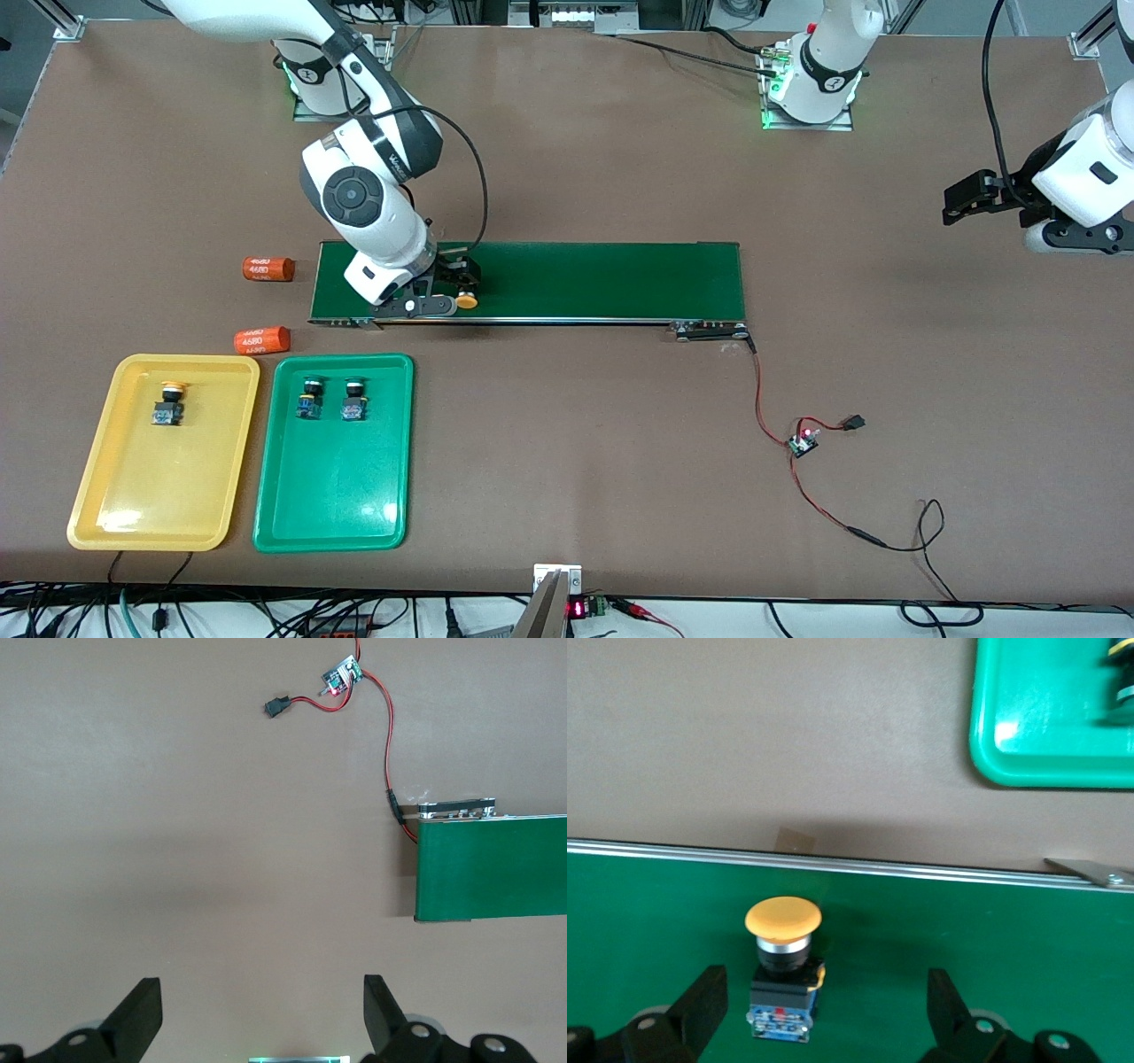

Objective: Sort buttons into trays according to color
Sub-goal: 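Grasp the yellow button with the right gripper and lift it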

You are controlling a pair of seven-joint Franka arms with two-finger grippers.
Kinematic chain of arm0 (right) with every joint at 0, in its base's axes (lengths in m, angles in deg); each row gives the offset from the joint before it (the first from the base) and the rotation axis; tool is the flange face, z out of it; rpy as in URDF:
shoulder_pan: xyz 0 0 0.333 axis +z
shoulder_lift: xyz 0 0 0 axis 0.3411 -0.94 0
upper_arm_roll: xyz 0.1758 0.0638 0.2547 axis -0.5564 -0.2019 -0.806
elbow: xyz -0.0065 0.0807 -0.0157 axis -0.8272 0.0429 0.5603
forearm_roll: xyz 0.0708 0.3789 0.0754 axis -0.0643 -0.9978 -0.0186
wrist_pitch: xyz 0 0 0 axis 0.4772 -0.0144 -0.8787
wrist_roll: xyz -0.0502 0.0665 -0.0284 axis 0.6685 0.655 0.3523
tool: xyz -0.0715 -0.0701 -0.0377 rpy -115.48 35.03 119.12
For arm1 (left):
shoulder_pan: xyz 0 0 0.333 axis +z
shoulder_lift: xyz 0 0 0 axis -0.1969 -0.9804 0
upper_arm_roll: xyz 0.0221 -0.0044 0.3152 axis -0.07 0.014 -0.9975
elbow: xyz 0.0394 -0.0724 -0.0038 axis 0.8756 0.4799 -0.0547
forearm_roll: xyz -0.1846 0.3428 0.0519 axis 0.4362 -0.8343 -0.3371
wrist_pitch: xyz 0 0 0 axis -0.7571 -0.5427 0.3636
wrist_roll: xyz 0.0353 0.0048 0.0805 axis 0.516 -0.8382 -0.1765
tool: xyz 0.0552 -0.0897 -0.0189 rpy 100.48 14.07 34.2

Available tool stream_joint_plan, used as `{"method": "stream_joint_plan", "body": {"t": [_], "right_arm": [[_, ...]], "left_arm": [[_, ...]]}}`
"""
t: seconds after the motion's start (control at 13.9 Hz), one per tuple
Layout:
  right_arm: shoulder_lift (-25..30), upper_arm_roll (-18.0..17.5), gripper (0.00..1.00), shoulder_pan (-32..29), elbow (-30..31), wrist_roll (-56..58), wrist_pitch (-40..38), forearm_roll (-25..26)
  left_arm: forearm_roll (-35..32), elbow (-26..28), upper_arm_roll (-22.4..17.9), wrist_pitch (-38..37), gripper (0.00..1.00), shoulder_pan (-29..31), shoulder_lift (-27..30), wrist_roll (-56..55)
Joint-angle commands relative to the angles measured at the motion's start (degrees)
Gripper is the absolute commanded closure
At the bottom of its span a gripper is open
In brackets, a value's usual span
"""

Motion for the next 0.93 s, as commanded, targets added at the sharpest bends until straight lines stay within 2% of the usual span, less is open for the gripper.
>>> {"method": "stream_joint_plan", "body": {"t": [0.0,0.14,0.29,0.43,0.57,0.86], "right_arm": [[-0.7,0.4,0.0,1.2,0.3,-1.6,1.7,0.4],[-2.0,0.4,0.0,1.3,0.7,-1.6,3.1,0.5],[-2.6,0.4,0.11,1.2,1.5,-1.4,4.4,0.8],[-2.7,0.5,0.17,0.9,1.9,-1.0,4.7,1.5],[-2.9,0.8,0.32,0.5,2.2,-0.6,4.7,3.1],[-2.9,0.9,0.77,-0.8,2.2,0.7,4.5,3.7]], "left_arm": [[0.1,-0.1,0.4,-0.7,0.0,0.3,0.5,0.2],[0.1,-0.1,0.5,-0.7,0.0,0.3,0.6,0.3],[0.1,-0.1,0.6,-0.5,0.0,0.3,0.5,0.2],[0.1,-0.1,1.0,-0.6,0.0,0.2,0.6,-0.1],[0.0,-0.2,1.0,-0.5,0.0,-0.3,0.5,-0.1],[-0.4,-1.7,1.8,-0.4,0.0,-0.5,0.4,-0.1]]}}
